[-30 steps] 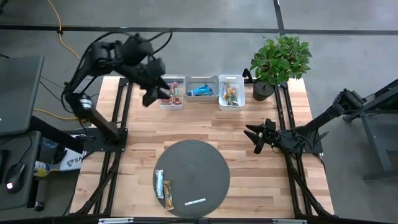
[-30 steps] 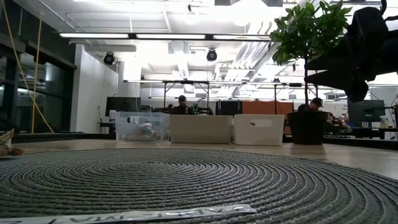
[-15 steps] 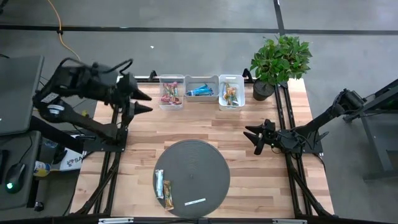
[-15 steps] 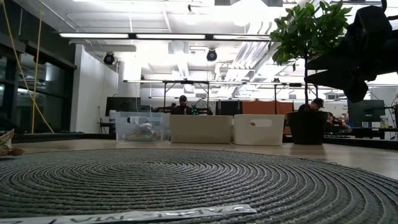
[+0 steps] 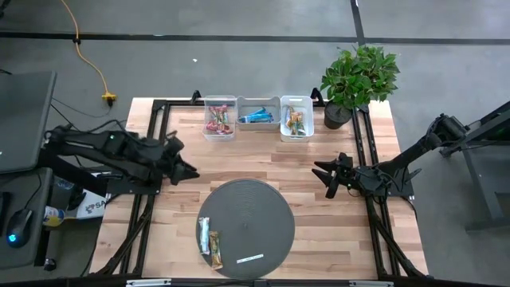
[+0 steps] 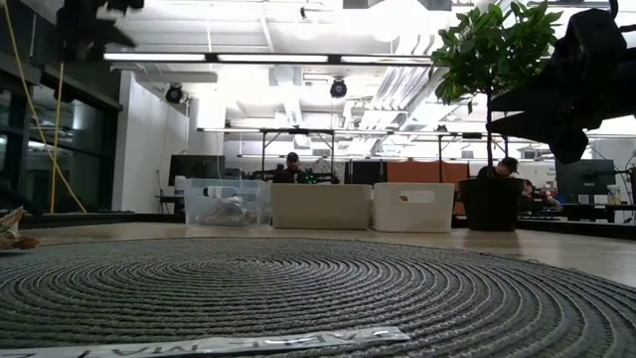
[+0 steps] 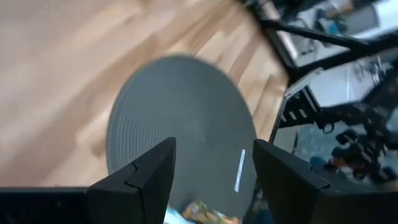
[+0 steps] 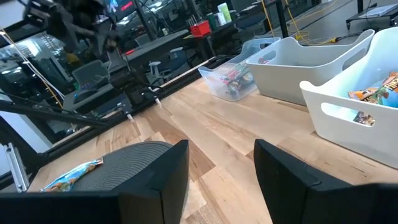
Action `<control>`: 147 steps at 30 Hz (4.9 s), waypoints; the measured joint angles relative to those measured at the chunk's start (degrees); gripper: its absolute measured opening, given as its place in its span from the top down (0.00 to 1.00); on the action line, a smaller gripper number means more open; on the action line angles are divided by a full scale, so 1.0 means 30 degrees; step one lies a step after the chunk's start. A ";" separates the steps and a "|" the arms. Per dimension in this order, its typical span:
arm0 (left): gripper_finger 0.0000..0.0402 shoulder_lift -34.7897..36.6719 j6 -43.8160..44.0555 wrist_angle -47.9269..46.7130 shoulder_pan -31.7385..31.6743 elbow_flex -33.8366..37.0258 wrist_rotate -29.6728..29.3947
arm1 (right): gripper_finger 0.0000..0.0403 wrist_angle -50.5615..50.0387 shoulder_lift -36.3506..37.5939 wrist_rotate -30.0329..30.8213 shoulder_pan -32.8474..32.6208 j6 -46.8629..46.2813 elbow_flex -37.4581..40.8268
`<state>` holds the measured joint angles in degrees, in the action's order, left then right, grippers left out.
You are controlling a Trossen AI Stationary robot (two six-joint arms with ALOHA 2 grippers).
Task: Pick and place Granola Bars by type
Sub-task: Put the orange granola bar into the white bin
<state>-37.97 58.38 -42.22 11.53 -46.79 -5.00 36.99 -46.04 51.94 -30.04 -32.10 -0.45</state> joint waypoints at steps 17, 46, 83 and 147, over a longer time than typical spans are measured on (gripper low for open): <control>0.48 -0.5786 1.6025 -0.1287 0.5017 0.0605 -0.0209 | 0.59 -0.0270 -0.0007 0.0185 0.0000 0.0051 0.0000; 0.48 -1.8129 2.0711 -0.0800 0.7547 -0.4568 0.2607 | 0.59 -0.0255 0.0000 0.0058 0.0000 0.0051 0.0000; 0.48 -2.0029 2.1074 -0.0800 0.7525 -0.4489 0.2623 | 0.59 -0.0400 0.0000 -0.0023 0.0000 0.0117 -0.0007; 0.72 -1.8108 1.8904 -0.1890 0.7525 -0.4509 -0.1958 | 0.59 0.0471 0.0124 -0.0459 0.0044 0.0350 -0.0007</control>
<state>-92.29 115.09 -47.89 34.11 -60.31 -10.87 38.41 -45.67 50.57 -29.91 -31.05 -0.47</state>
